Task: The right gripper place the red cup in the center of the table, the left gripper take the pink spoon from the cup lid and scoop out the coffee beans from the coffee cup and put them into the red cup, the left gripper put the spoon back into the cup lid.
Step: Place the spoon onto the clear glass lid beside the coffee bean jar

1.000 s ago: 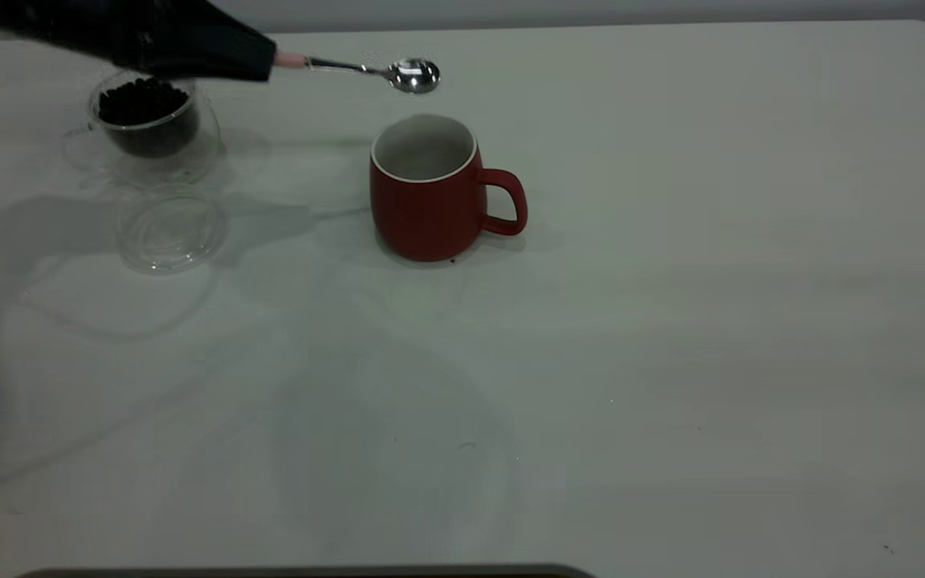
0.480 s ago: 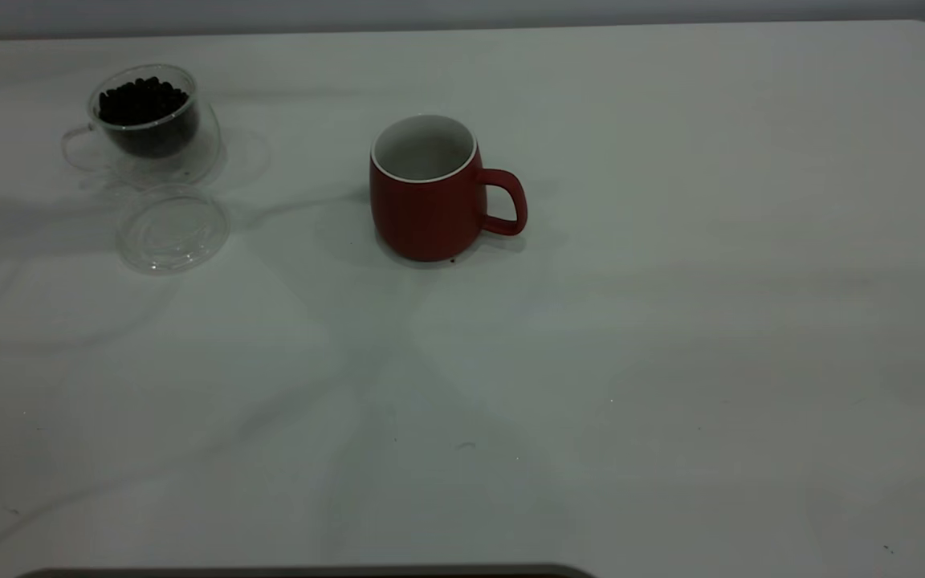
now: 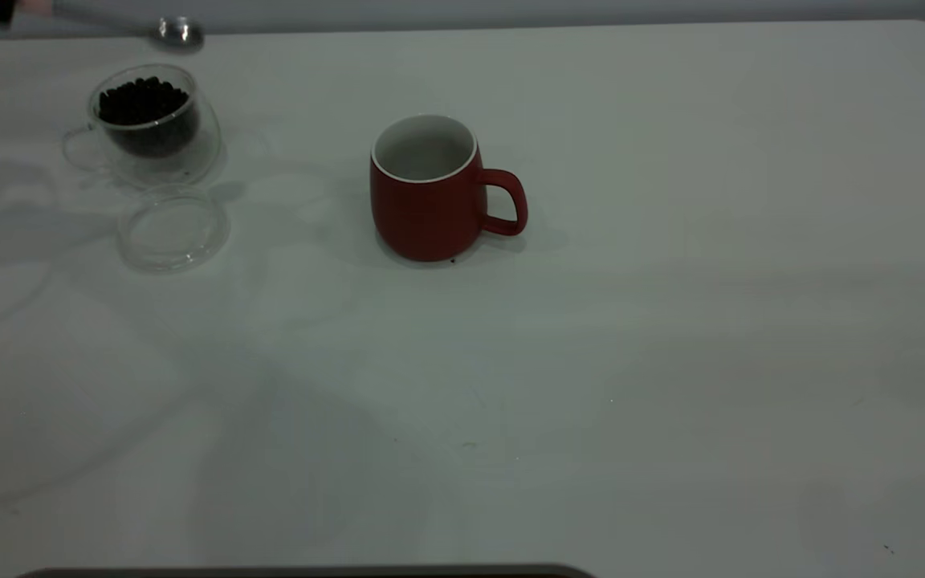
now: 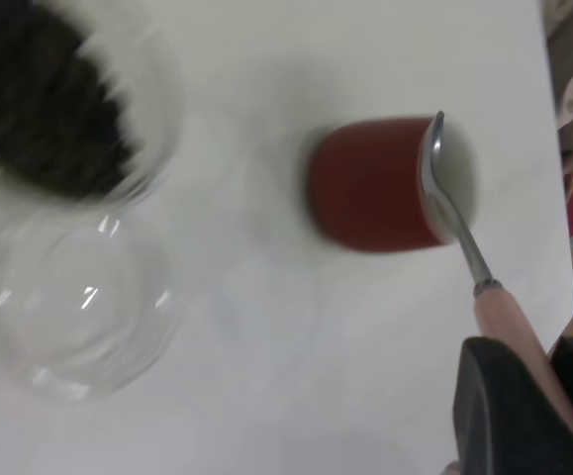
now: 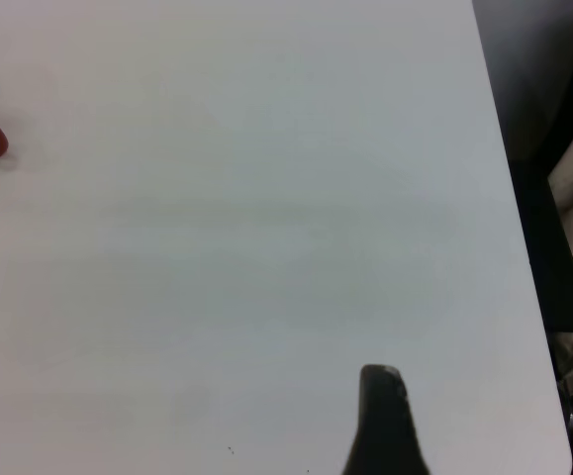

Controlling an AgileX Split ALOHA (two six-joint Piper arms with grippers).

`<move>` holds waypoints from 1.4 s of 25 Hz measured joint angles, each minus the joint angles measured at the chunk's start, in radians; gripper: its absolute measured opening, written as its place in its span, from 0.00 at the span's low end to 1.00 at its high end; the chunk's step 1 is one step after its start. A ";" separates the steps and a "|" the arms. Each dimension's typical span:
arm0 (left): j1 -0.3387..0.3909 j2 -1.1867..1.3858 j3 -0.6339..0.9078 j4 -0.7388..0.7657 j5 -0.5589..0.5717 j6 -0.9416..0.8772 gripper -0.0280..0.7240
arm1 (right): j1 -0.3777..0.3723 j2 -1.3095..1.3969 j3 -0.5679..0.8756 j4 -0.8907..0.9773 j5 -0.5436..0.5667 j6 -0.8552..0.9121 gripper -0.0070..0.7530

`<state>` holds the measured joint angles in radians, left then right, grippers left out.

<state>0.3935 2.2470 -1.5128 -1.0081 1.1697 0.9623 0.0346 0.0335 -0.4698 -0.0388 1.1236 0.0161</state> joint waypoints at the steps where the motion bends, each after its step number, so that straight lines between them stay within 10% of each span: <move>1: 0.008 0.024 0.000 0.003 0.000 -0.003 0.20 | 0.000 0.000 0.000 0.000 0.000 0.000 0.77; 35: 0.109 0.345 0.000 -0.032 -0.059 0.051 0.20 | 0.000 -0.001 0.000 0.000 0.000 0.000 0.77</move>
<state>0.5024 2.5915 -1.5128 -1.0401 1.1104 1.0132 0.0346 0.0328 -0.4698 -0.0388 1.1236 0.0161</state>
